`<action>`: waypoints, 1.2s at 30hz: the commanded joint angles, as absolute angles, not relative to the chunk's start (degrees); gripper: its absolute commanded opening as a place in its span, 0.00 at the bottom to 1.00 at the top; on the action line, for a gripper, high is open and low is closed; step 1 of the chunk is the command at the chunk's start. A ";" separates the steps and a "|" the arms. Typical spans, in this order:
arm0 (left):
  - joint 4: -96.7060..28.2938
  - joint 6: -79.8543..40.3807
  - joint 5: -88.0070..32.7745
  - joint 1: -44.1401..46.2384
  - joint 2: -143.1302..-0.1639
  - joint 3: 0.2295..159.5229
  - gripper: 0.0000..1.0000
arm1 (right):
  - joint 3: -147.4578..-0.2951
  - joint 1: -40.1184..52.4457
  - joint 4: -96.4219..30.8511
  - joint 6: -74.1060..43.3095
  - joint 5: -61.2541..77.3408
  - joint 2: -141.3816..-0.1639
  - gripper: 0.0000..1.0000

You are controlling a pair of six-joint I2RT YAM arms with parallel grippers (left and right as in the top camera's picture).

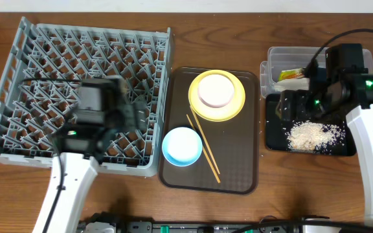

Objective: Sort waste into correct bins and load items into the dishwasher
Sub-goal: 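Lower the white bowl into the dish rack with the left gripper and release, then reach the left gripper to the light-blue bowl and grasp its rim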

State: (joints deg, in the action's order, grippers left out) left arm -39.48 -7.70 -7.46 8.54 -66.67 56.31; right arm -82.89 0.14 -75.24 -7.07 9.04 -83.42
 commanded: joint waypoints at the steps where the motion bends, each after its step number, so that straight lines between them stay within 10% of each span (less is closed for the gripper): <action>1: -39.86 -8.29 -8.58 14.87 -67.70 55.90 0.95 | -83.35 -2.22 -75.18 -15.20 2.85 -83.24 0.99; 16: -36.25 -6.44 -9.63 37.69 -83.99 55.68 0.86 | -83.35 -5.23 -75.68 -15.62 6.26 -83.24 0.99; 36: -33.85 -6.22 -7.86 44.12 -97.08 55.66 0.60 | -83.35 -5.23 -76.75 -15.62 6.26 -83.24 0.99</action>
State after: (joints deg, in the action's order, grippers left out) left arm -33.80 -6.59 -8.69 44.03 -95.57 56.23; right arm -82.89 -4.97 -76.58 -14.90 5.98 -83.42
